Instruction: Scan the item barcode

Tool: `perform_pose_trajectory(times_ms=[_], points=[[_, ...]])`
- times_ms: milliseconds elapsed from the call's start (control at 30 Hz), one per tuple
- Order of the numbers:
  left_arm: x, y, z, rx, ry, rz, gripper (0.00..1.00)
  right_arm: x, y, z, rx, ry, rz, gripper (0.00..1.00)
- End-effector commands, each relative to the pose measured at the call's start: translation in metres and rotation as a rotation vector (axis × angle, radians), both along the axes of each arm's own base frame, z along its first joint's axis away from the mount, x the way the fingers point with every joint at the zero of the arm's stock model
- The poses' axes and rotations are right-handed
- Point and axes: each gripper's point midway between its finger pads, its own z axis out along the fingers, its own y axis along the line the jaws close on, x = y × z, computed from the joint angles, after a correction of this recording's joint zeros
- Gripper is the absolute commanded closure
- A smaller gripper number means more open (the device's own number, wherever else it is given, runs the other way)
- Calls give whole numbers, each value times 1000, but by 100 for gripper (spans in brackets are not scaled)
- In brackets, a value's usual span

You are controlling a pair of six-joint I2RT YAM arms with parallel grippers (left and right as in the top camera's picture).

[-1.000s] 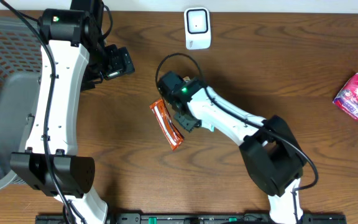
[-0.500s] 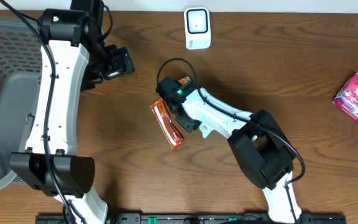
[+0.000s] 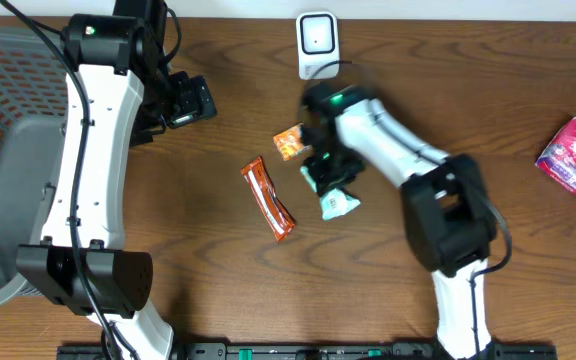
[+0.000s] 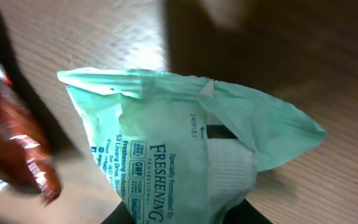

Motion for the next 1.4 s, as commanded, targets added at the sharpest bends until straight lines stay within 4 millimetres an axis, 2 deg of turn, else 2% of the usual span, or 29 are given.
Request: perform_pose_trajectory(times_ms=[0, 33, 100, 167, 233, 333, 400, 500, 567, 667, 833, 933, 1067, 1100, 1200, 1267, 1367], points=[[0, 2, -3, 7, 12, 6, 2, 3, -2, 12, 248, 124, -128, 78], [0, 2, -3, 7, 12, 6, 2, 6, -11, 12, 274, 140, -168, 78], [0, 2, -3, 7, 12, 6, 2, 10, -25, 11, 322, 167, -237, 67], [0, 2, -3, 7, 12, 6, 2, 11, -36, 13, 385, 186, -263, 66], [0, 2, -3, 7, 12, 6, 2, 11, -50, 10, 368, 198, -295, 60], [0, 2, -3, 7, 12, 6, 2, 10, -70, 7, 301, 207, -335, 57], [0, 2, -3, 7, 12, 6, 2, 11, -75, 12, 285, 209, -343, 57], [0, 2, -3, 7, 12, 6, 2, 15, -74, 19, 290, 187, -338, 57], [0, 2, -3, 7, 12, 6, 2, 18, -71, 22, 296, 164, -330, 53], [0, 2, -3, 7, 12, 6, 2, 19, -69, 21, 297, 158, -322, 53], [0, 2, -3, 7, 12, 6, 2, 24, -59, 13, 357, 135, -319, 53], [0, 2, -3, 7, 12, 6, 2, 24, -47, 12, 444, 142, -328, 48], [0, 2, -3, 7, 12, 6, 2, 23, -40, -3, 513, 121, -328, 44], [0, 2, -3, 7, 12, 6, 2, 21, -37, -6, 536, 123, -330, 44], [0, 2, -3, 7, 12, 6, 2, 15, -35, -18, 558, 130, -351, 57], [0, 2, -3, 7, 12, 6, 2, 13, -36, -23, 558, 125, -351, 75], [0, 2, -3, 7, 12, 6, 2, 12, -36, -25, 558, 126, -351, 96]])
